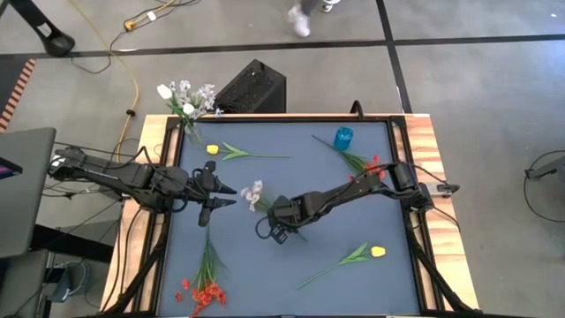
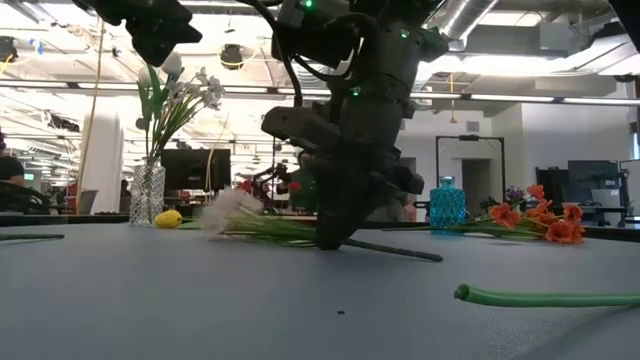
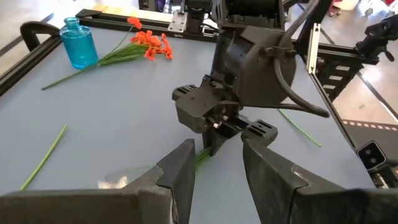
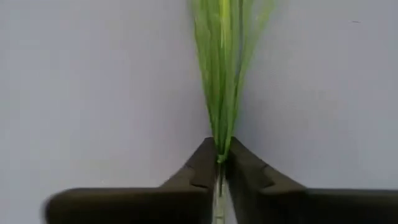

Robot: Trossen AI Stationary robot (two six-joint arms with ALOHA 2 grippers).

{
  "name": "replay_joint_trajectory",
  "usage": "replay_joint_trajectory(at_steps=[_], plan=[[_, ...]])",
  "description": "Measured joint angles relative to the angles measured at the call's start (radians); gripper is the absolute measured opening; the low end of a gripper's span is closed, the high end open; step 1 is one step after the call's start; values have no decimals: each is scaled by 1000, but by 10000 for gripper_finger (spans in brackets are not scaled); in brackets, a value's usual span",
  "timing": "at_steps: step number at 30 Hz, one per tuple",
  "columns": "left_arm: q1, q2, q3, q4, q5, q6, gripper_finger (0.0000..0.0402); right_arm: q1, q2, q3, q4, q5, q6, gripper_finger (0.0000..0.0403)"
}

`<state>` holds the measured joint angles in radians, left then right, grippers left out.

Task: Sort flowers into vase by color
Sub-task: Put the white flower into the transparent vase, then put the white patterned flowers into the transparent vase

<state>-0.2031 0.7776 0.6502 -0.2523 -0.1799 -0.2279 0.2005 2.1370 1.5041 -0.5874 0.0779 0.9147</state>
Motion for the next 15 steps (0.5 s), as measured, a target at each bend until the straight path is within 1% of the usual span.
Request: replay_joint_trajectory(at_steps=[2, 4, 8, 12, 15], plan=[[0, 0, 0, 0, 0, 0, 123, -5, -21, -3, -3, -1, -17, 28], [0, 0, 0, 0, 0, 0, 123, -17, -50, -6, -10, -15, -45, 27], [0, 0, 0, 15, -10, -1, 123, -60, -151, -2, -41, -11, -122, 27], [0, 0, 0, 49, -14, -16, 123, -111, -245, -6, -87, 43, -222, 27], [0, 0, 0, 72, -8, -55, 123, -142, -334, -4, -80, 119, -287, 27]])
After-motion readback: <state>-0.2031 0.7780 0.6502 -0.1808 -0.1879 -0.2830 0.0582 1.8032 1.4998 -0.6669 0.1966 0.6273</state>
